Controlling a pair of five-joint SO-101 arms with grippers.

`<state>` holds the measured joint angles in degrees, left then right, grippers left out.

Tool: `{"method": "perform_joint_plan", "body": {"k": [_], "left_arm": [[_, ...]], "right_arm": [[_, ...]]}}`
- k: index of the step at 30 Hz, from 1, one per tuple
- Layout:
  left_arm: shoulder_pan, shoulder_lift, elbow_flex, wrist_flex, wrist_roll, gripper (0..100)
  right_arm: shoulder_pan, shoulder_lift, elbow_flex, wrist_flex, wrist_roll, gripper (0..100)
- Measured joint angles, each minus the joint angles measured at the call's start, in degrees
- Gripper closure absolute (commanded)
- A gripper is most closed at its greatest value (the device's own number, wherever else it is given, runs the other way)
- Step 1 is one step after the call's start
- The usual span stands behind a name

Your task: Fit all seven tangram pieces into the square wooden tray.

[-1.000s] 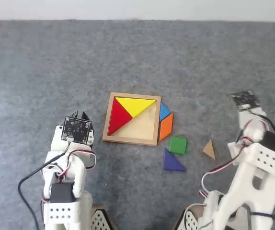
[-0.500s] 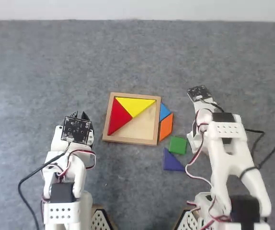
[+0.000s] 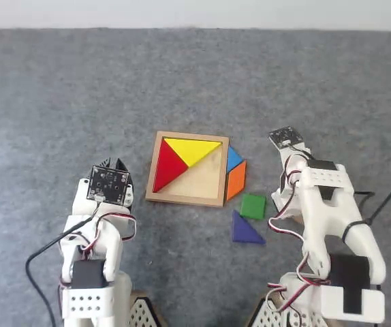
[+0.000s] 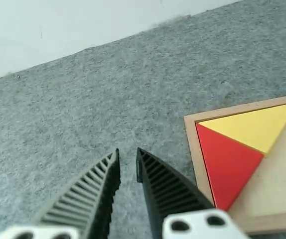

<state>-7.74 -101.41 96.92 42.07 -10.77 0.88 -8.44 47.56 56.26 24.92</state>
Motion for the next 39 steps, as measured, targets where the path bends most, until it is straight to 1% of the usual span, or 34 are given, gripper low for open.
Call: {"method": "perform_joint_plan", "body": {"k": [14, 19, 23, 25, 29, 37, 39], "left_arm": [[0.0, 0.0, 0.0, 0.0, -0.4, 94], [0.0, 0.0, 0.0, 0.0, -0.4, 94], [0.0, 0.0, 0.0, 0.0, -0.4, 94], [0.0, 0.0, 0.0, 0.0, -0.4, 94], [0.0, 0.0, 0.0, 0.0, -0.4, 94], [0.0, 0.0, 0.0, 0.0, -0.4, 94], [0.0, 0.0, 0.0, 0.0, -0.4, 94]], "right_arm": [[-0.2, 0.5, 0.0, 0.0, 1.3, 74.6], [-0.2, 0.5, 0.0, 0.0, 5.6, 74.6], [-0.2, 0.5, 0.0, 0.0, 6.5, 74.7], [-0.2, 0.5, 0.0, 0.0, 6.5, 76.9], [0.0, 0.5, 0.0, 0.0, 6.9, 85.4], [0.2, 0.5, -0.1, -0.4, 6.8, 86.2], [0.2, 0.5, -0.1, -0.3, 4.7, 86.2]]}}
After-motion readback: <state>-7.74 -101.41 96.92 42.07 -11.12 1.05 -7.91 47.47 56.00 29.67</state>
